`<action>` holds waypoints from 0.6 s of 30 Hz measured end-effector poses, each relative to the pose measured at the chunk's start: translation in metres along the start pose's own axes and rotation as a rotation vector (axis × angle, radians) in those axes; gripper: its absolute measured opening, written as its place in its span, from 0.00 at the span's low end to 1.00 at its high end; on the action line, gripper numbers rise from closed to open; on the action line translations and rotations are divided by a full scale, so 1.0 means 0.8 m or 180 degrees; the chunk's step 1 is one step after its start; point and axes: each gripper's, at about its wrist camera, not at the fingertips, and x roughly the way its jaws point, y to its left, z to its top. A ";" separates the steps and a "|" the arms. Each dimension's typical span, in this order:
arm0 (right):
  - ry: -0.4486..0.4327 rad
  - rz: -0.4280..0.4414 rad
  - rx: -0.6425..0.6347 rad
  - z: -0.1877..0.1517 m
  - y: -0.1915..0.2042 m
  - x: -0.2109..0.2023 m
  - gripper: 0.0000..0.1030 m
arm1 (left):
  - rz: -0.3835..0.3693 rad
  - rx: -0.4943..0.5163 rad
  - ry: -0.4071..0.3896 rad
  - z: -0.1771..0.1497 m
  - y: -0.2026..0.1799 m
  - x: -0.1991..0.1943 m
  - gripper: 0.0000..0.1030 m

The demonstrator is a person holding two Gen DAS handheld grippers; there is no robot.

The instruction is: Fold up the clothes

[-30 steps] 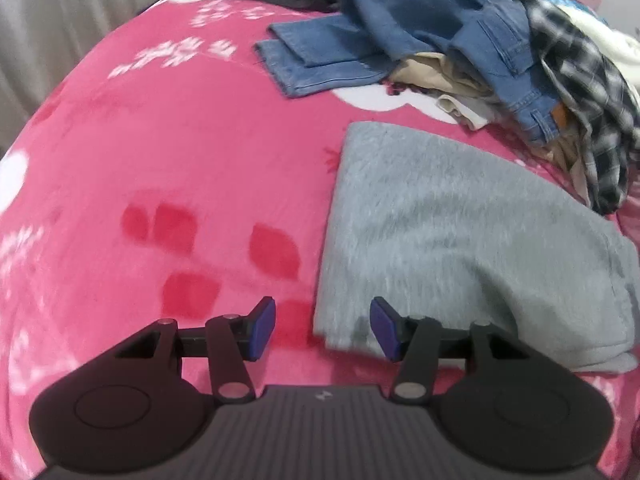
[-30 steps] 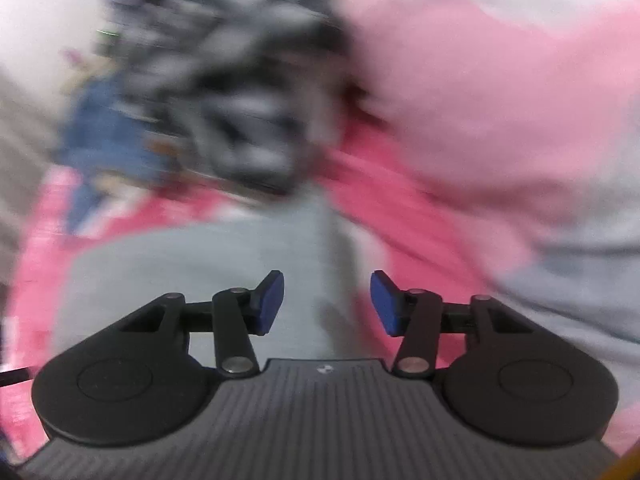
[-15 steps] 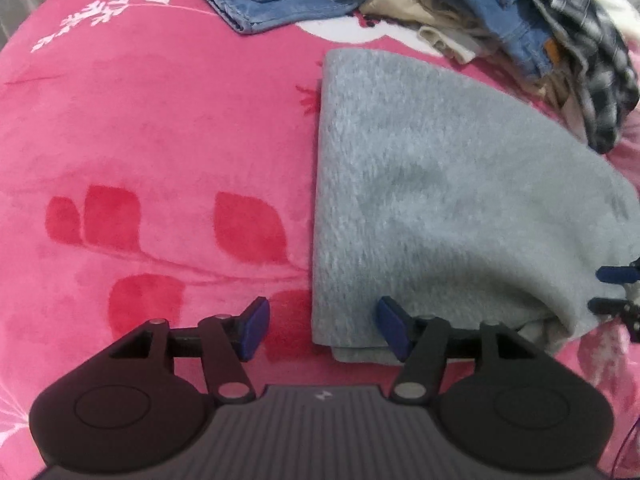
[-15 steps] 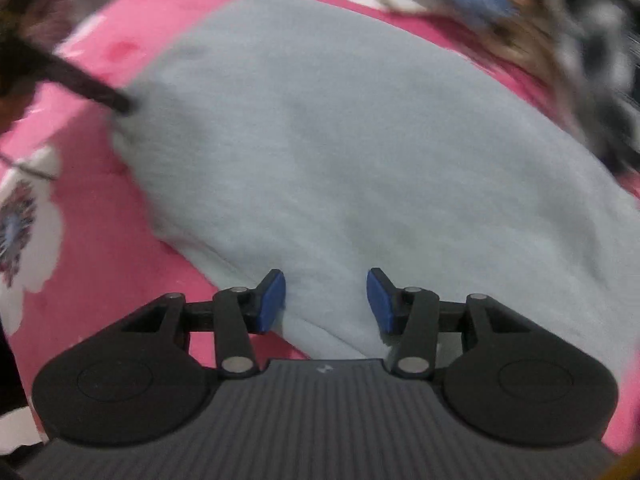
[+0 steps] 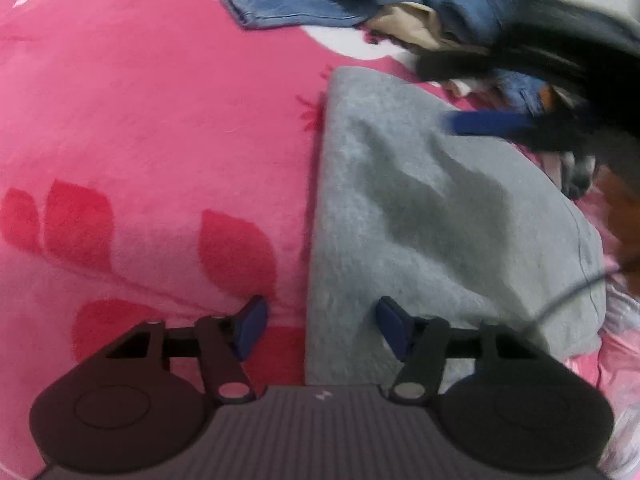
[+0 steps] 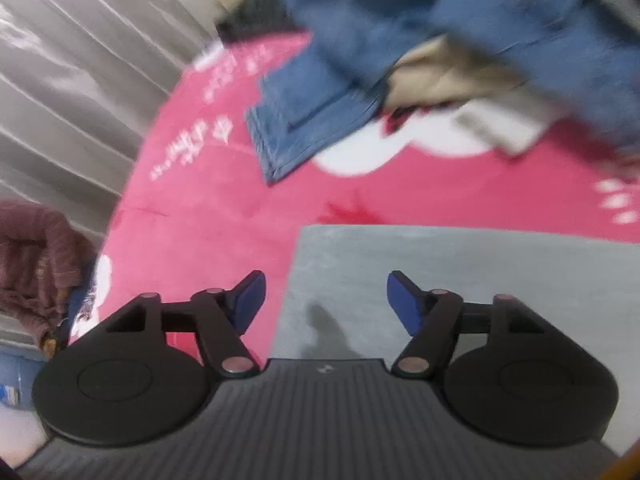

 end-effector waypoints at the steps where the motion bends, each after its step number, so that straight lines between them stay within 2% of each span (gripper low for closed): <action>1: 0.0081 -0.0124 -0.0028 0.000 0.012 0.018 0.66 | -0.0039 0.0007 -0.0006 -0.002 -0.001 -0.001 0.46; 2: 0.0161 -0.0247 -0.0057 0.000 0.023 0.036 0.67 | -0.0088 0.0011 0.0000 -0.003 -0.002 0.000 0.35; 6: 0.0334 -0.0838 -0.0408 -0.011 0.065 0.083 0.75 | -0.0209 0.0183 -0.0002 -0.005 -0.010 0.000 0.20; 8: 0.0374 -0.1074 -0.0663 -0.017 0.078 0.089 0.70 | -0.0287 0.0282 -0.0001 -0.004 -0.013 -0.002 0.14; 10: 0.0385 -0.1223 -0.0764 -0.018 0.082 0.088 0.40 | -0.0415 0.0323 -0.0084 -0.002 -0.010 -0.011 0.13; 11: 0.0377 -0.1256 -0.0739 -0.016 0.080 0.083 0.34 | -0.0465 0.0343 -0.0141 -0.002 -0.009 -0.017 0.12; 12: 0.0368 -0.1289 -0.0713 -0.013 0.078 0.079 0.21 | -0.0516 0.0360 -0.0198 -0.002 -0.007 -0.023 0.12; 13: 0.0347 -0.1268 -0.0630 -0.011 0.077 0.074 0.13 | -0.0591 0.0321 -0.0237 0.000 -0.001 -0.030 0.12; 15: 0.0304 -0.1226 -0.0465 -0.007 0.074 0.063 0.10 | -0.0721 0.0243 -0.0300 0.002 0.010 -0.043 0.12; 18: 0.0228 -0.1231 -0.0582 -0.004 0.098 0.050 0.09 | -0.0819 0.0189 -0.0365 0.001 0.032 -0.065 0.11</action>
